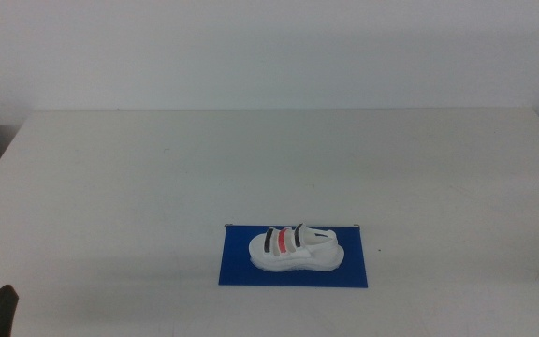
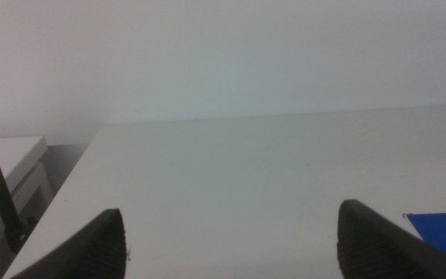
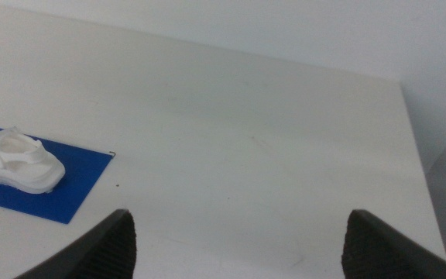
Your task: Use one arm to grab the shoe from the table and place it on the mat.
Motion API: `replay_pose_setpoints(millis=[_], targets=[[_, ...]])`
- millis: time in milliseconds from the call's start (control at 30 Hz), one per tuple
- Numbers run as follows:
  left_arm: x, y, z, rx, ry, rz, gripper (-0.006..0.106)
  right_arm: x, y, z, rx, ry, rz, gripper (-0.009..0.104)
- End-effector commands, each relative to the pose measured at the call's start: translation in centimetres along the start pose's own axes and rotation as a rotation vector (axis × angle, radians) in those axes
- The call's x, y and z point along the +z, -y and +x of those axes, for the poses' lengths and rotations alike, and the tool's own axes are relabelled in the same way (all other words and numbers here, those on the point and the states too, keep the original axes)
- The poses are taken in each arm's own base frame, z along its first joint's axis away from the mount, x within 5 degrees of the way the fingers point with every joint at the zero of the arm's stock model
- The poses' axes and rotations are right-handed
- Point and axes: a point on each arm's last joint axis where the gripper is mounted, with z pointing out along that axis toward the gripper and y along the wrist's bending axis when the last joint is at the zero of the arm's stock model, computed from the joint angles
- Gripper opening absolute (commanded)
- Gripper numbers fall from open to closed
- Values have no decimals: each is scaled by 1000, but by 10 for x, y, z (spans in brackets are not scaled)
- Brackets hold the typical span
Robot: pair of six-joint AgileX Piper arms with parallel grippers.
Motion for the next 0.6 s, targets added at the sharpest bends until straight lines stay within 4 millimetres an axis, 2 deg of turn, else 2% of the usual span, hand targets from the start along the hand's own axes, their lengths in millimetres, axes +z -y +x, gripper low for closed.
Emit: replay_pose_setpoints(millis=[0,333,567], targets=[[-1,0,-6,-14,88,-1,94,-9,2,-2,-32,121,33,73],[-1,0,-6,-14,88,-1,94,-19,-1,43,-20,219,51,73],[-1,0,-6,-14,86,-1,94,-19,0,49,-53,228,73,73]])
